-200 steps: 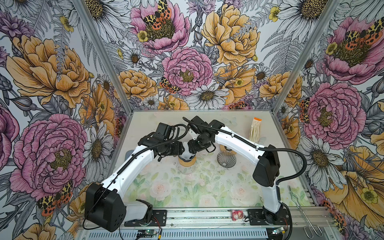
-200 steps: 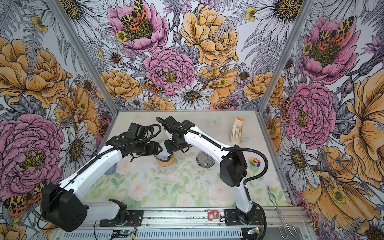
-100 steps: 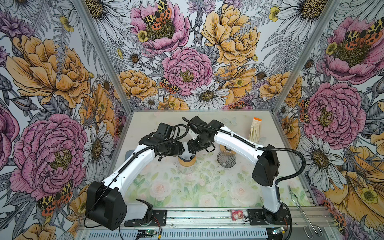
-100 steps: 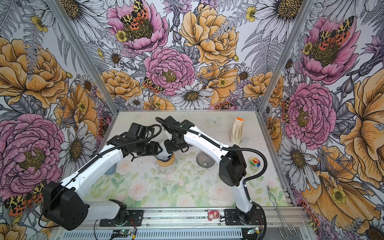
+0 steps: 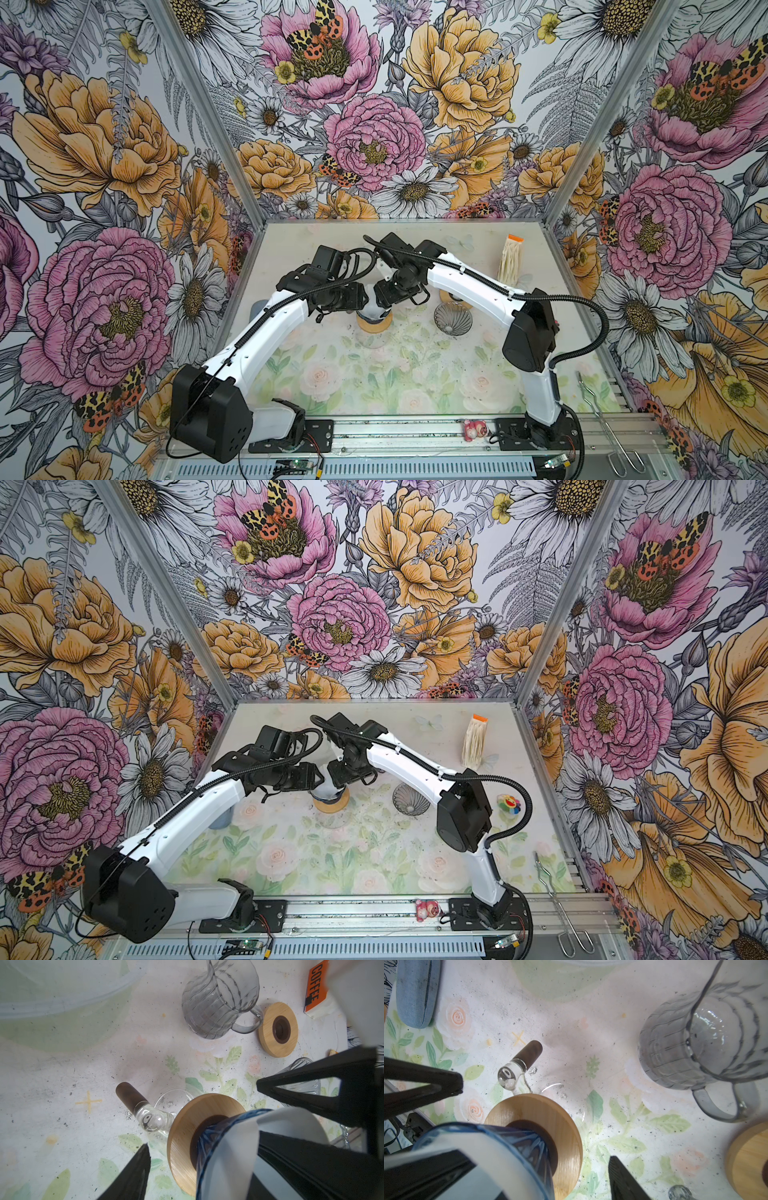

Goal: Place the coffee filter in the dripper

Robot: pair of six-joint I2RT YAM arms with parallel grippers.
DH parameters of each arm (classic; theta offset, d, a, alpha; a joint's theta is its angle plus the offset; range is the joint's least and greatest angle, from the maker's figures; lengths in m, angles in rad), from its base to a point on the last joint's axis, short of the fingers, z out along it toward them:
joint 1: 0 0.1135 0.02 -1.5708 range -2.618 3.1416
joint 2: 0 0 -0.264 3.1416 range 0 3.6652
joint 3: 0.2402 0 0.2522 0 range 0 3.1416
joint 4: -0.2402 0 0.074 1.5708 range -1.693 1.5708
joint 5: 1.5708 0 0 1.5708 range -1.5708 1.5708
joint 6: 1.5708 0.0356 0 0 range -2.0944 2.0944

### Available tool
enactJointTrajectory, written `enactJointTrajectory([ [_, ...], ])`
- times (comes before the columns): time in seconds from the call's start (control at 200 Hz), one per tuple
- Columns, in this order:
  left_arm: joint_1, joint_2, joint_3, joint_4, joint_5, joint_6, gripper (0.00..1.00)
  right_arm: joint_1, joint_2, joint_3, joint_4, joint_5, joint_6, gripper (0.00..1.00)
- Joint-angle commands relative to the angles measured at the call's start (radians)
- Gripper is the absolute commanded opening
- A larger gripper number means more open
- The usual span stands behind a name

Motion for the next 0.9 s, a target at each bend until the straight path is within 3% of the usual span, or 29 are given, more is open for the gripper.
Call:
enactJointTrajectory([
  [0.0, 0.011, -0.031, -0.001, 0.021, -0.022, -0.002, 0.58, 0.006, -0.04, 0.034, -0.002, -0.014, -0.004, 0.59],
  [0.455, 0.021, -0.081, -0.052, 0.021, -0.024, -0.023, 0.56, -0.004, -0.125, 0.007, 0.034, 0.01, 0.027, 0.61],
  [0.896, 0.019, -0.067, -0.05, 0.022, -0.024, -0.02, 0.56, -0.007, -0.093, -0.06, 0.033, 0.08, 0.047, 0.6],
])
